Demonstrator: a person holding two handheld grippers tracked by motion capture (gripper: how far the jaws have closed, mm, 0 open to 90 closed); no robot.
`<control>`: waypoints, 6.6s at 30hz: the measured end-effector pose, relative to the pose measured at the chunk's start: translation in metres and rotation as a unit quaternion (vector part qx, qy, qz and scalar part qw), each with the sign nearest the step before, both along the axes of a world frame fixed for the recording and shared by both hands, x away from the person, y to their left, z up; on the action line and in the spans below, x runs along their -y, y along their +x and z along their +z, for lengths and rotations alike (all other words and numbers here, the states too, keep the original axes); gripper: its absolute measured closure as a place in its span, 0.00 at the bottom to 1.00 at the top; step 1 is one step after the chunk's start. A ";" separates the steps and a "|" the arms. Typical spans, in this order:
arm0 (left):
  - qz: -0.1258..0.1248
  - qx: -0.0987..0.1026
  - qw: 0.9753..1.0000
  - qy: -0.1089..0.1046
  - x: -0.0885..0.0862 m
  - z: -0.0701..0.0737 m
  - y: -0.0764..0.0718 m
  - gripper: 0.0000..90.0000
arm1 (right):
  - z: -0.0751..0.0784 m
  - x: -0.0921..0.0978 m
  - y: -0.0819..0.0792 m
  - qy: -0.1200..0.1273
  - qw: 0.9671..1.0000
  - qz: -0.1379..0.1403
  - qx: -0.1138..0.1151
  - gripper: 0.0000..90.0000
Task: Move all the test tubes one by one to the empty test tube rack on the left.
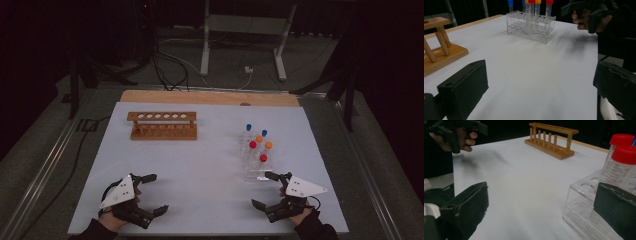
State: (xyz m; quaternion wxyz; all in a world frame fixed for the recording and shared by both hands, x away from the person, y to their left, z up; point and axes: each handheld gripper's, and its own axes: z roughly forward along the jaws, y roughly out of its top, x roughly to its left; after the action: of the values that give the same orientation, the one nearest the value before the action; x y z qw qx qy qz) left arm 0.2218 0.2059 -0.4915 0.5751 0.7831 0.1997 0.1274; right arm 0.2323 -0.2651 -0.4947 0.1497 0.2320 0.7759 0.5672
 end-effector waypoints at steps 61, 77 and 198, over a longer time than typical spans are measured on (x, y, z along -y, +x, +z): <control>0.000 -0.006 1.000 -0.016 -0.003 0.003 0.000 0.01 | 0.071 -0.026 0.023 -0.026 0.992 -0.115 0.044 0.00; -0.002 -0.007 1.000 -0.016 -0.003 0.003 -0.001 0.01 | 0.052 -0.030 0.030 -0.060 0.979 -0.193 0.016 0.00; -0.052 -0.056 0.997 -0.032 0.063 0.055 0.032 0.05 | 0.051 -0.105 0.018 -0.116 0.991 -0.065 -0.034 0.83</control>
State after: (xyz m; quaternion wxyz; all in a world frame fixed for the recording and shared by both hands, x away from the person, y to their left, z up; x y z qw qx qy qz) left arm 0.2534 0.1428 -0.4366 0.5932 0.7798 0.1943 0.0465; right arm 0.2501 -0.1600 -0.4440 0.1860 0.2823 0.8241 0.4544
